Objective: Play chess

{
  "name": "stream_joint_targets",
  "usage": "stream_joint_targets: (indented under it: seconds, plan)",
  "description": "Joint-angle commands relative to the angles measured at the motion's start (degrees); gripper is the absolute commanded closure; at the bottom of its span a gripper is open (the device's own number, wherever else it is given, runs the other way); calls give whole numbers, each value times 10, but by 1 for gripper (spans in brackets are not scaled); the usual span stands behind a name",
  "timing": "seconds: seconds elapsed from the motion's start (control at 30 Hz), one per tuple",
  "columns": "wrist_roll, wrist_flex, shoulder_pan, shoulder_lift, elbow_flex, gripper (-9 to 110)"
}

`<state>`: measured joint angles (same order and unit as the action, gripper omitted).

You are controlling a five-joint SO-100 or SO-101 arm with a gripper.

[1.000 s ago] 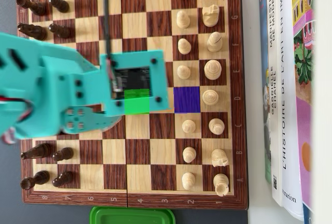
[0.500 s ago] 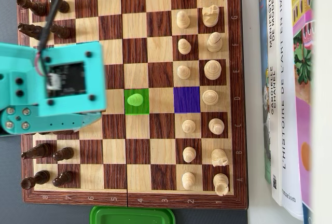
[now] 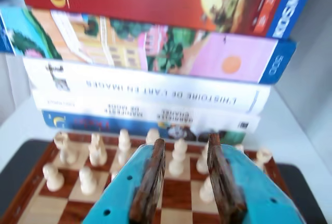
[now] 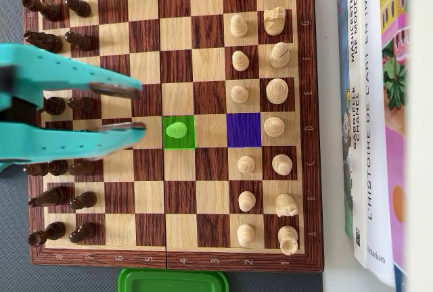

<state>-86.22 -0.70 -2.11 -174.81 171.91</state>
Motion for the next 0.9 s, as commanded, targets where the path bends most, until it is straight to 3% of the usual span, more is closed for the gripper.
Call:
stream_joint_targets:
  seconds: [0.0, 0.57, 0.87]
  plan:
    - [-7, -118, -2, -40, 12, 88]
    - [0, -562, 6, -100, 48, 88]
    - [1, -738, 6, -101, 51, 88]
